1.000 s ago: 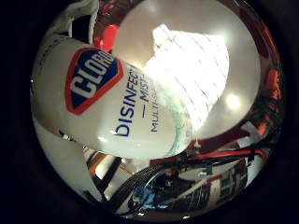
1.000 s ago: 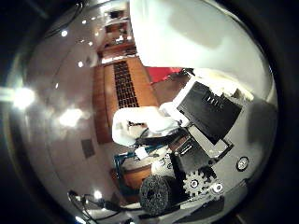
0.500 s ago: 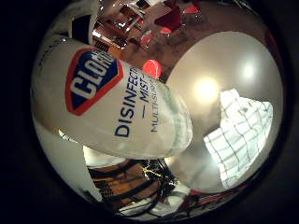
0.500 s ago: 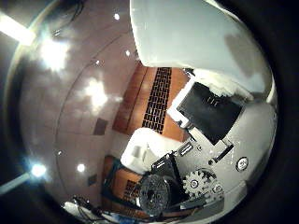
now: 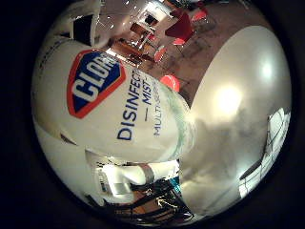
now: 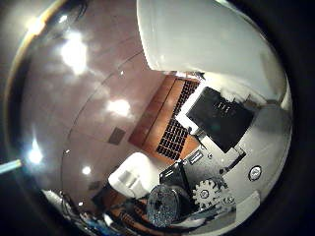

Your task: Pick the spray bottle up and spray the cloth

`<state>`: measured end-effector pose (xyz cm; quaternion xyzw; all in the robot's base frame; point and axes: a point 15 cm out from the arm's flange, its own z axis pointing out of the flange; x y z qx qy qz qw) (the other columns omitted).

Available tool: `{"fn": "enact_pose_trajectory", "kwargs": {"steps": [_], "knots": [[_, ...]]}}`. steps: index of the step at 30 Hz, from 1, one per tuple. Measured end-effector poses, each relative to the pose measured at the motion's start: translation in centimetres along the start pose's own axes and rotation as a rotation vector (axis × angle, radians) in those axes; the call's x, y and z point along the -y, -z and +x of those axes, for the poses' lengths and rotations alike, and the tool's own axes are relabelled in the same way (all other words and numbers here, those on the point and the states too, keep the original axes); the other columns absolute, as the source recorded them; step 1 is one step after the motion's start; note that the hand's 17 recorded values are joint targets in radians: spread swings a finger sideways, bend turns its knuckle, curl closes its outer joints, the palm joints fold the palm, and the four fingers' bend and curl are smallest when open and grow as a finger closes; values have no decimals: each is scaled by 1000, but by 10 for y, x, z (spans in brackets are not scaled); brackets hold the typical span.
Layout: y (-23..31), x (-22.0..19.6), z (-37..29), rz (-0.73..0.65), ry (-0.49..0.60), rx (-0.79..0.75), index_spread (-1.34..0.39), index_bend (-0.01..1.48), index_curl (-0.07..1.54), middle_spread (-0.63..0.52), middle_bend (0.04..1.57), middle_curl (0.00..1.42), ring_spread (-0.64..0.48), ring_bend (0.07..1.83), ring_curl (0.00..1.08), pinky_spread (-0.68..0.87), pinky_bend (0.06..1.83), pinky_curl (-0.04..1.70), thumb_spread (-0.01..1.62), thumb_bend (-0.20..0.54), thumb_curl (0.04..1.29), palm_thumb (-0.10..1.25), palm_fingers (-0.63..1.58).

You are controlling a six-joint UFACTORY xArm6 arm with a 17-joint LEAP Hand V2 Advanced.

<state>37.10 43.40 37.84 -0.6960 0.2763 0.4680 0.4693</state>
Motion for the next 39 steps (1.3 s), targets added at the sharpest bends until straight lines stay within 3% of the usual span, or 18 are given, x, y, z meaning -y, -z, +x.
{"fn": "enact_pose_trajectory", "kwargs": {"steps": [14,28,34,39], "knots": [[18,-8,48,2,-39,-47,-181,1178,703,-91,1380,616,-164,1476,614,-191,998,1413,1103,-11,727,1002,1188],[19,-46,101,-20,-137,-81,-175,1142,699,-78,1376,615,-163,1452,608,-201,985,1367,1077,-23,719,952,1162],[20,-46,100,-22,-132,-84,-193,967,692,-74,1317,603,-171,1390,597,-234,980,1245,942,-30,721,898,1084],[28,-44,97,-17,-116,-92,-228,563,681,-96,1133,589,-216,1335,596,-331,1034,1111,698,-32,744,901,661]]}}
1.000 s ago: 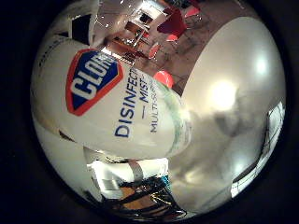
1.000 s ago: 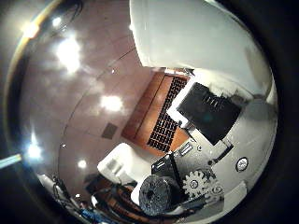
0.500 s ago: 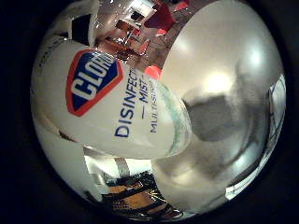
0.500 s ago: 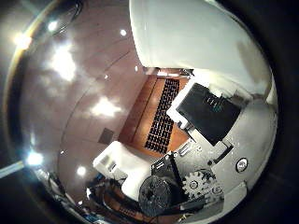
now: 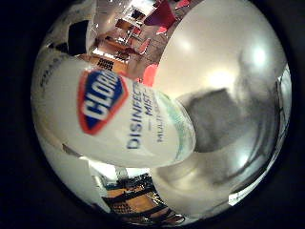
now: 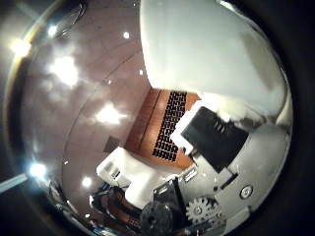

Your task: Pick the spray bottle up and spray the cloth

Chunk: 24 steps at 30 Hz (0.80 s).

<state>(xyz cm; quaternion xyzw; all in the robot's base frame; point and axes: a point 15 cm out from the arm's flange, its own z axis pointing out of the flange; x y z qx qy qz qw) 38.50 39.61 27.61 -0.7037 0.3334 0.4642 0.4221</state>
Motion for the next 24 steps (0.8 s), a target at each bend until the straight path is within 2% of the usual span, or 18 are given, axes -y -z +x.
{"fn": "enact_pose_trajectory", "kwargs": {"steps": [2,3,4,5,9,12,15,19,24], "knots": [[4,-2,0,-12,10,-16,-266,413,647,-87,1053,581,-226,1335,588,-383,1034,1049,723,-33,726,882,534],[7,-3,-1,-18,17,-25,-296,382,625,-87,998,568,-233,1328,576,-384,936,1013,783,-28,708,865,413],[10,-4,-2,-23,26,-36,-305,388,631,-86,989,571,-235,1340,585,-373,893,1009,821,-29,696,853,385],[14,-5,-3,-25,32,-44,-332,431,630,-85,960,564,-227,1265,567,-300,762,988,898,-31,669,820,240],[26,-8,-7,-13,38,-57,-367,483,583,-51,774,496,-145,1017,467,40,613,899,1026,-25,600,778,88],[37,-18,-15,8,33,-67,-366,460,537,-37,675,454,-94,920,421,270,534,802,1054,-23,566,773,108],[59,-17,-20,37,46,-83,-364,428,505,-33,617,431,-67,857,393,385,478,723,1068,-23,542,760,155],[108,-21,-26,62,70,-138,-363,376,472,-32,555,411,-57,790,367,455,437,648,1074,-21,521,755,213],[139,-38,-54,77,80,-116,-358,319,446,-32,498,398,-44,718,340,482,401,579,1067,-21,503,750,261]]}}
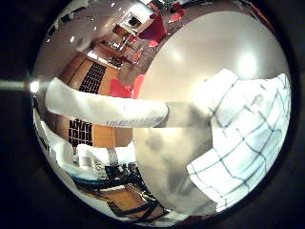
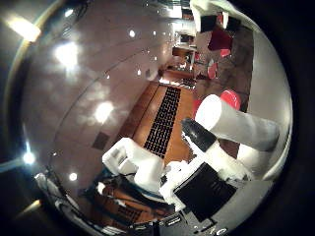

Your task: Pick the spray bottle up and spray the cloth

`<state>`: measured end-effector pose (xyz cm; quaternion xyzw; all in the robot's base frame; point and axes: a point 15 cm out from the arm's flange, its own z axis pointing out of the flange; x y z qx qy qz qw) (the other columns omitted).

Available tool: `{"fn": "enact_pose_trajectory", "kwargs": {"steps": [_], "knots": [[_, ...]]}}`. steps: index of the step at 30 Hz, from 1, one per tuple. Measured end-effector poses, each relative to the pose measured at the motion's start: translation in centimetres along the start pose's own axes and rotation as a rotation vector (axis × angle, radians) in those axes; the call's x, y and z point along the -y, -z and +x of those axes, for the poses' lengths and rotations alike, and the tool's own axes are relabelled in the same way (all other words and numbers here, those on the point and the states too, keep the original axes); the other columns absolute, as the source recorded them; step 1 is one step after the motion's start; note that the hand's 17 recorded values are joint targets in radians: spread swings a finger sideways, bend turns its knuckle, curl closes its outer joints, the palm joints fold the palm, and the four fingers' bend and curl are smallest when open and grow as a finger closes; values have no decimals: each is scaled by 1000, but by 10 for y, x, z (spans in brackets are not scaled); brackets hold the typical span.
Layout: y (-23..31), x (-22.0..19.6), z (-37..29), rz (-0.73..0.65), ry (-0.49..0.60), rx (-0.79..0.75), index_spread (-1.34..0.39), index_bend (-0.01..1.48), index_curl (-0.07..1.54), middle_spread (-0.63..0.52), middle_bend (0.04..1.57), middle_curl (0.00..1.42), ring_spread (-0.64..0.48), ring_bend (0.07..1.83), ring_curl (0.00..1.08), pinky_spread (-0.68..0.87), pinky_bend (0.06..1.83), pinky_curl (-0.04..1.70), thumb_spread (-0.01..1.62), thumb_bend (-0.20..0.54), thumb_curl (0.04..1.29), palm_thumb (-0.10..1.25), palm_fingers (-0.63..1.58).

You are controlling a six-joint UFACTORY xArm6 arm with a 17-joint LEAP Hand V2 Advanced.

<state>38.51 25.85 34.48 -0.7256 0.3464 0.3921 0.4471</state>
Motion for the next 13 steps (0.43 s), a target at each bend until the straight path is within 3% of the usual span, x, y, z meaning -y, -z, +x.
{"fn": "enact_pose_trajectory", "kwargs": {"steps": [13], "knots": [[104,-51,-61,26,21,-23,-333,241,432,-23,401,395,-19,586,293,486,317,445,1069,-18,486,753,372]]}}
